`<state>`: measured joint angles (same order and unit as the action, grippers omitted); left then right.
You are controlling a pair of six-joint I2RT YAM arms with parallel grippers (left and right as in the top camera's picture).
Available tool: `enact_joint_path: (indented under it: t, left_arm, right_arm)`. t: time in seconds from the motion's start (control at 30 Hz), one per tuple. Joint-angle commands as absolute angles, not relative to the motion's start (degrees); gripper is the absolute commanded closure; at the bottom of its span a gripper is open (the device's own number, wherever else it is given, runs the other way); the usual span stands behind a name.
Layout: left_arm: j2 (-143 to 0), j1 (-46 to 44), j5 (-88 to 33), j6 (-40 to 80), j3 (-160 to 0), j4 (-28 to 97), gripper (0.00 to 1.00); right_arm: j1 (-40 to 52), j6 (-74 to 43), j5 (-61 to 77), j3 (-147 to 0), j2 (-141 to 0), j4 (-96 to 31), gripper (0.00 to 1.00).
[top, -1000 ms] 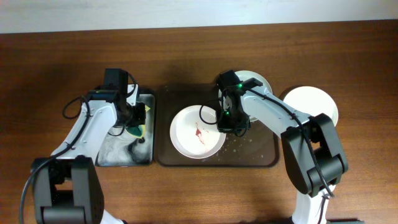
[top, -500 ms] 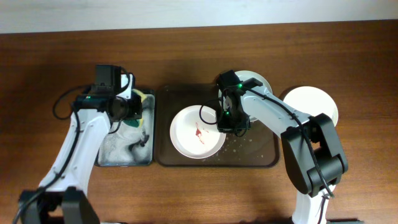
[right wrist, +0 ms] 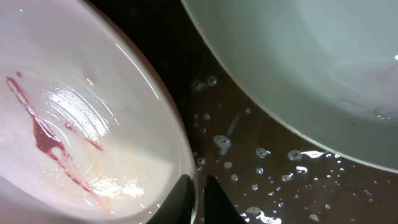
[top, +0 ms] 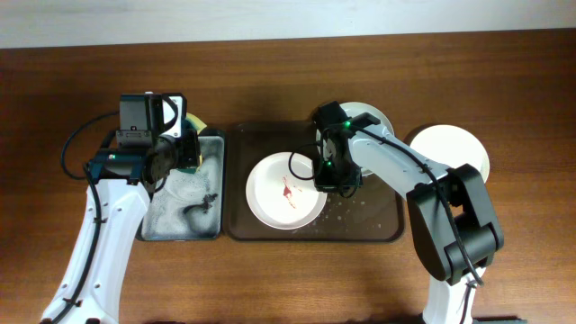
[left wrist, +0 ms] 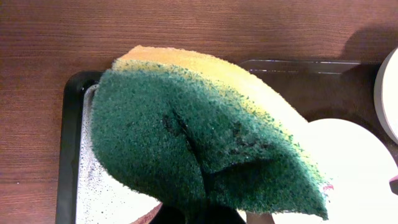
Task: Clean dirty plates on tray and stack at the side
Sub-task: 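Dip the sponge in the soapy tray with the left gripper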
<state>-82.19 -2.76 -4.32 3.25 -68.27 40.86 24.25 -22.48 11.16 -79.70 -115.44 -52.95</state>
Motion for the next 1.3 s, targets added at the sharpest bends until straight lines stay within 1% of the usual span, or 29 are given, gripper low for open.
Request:
enact_joint_path:
  t: [0.0, 0.7, 1.0, 1.13, 1.27]
  left_arm:
    - [-80.9, -2.44, -5.13, 3.79, -69.71, 39.7, 1.0]
    - [-81.8, -2.46, -4.69, 3.79, -68.16, 39.88, 1.0]
    - [-89.47, -2.44, -4.71, 3.84, -62.13, 39.94, 1.0]
    - [-92.95, -2.46, -4.75, 6.44, -61.8, 41.08, 1.0]
    - [-92.97, -2.46, -5.21, 6.83, -61.93, 41.23, 1.0]
  right_arm:
    - [23.97, -22.5, 9.82, -79.81, -114.48, -53.17, 0.9]
    - [23.97, -22.52, 9.82, -79.81, -114.48, -53.15, 0.9]
    - [23.97, -22.5, 9.82, -79.81, -114.48, -53.15, 0.9]
    - [23.97, -22.52, 9.82, -79.81, -114.48, -53.17, 0.91]
    - [23.97, -22.5, 9.82, -79.81, -114.48, -53.15, 0.91]
